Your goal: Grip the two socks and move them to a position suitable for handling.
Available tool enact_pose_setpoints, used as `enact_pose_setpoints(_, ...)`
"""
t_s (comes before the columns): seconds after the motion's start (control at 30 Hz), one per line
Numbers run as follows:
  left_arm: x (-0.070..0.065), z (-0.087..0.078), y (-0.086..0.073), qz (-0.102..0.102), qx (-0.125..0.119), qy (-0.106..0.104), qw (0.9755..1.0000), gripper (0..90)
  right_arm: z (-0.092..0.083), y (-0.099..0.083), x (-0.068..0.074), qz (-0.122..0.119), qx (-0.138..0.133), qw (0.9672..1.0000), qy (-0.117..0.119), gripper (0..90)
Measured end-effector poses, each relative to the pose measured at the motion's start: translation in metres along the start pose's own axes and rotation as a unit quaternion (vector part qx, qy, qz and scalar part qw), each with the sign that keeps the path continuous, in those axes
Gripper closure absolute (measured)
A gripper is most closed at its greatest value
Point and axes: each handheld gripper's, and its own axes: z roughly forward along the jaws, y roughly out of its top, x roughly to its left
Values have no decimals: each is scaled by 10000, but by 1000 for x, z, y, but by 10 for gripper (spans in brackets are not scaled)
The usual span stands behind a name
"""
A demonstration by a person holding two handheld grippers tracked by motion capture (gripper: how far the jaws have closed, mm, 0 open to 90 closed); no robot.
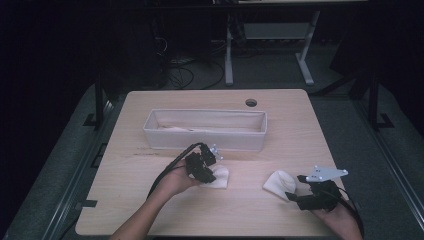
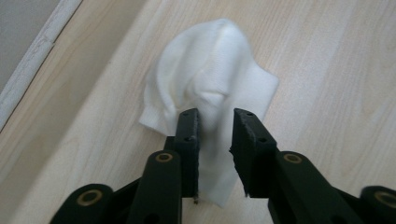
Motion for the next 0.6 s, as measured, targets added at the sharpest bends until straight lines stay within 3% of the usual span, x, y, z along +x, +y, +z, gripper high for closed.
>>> enact_pose_setpoints(0.33, 10, -14, 7, -16, -100, 43, 9999, 693, 1, 0, 0, -19, 24, 10000, 14, 248)
enact_pose_setpoints(0.6, 18, -6, 16, -51, 0, 106, 9999, 720, 1, -1, -1, -23, 27, 10000, 33, 248)
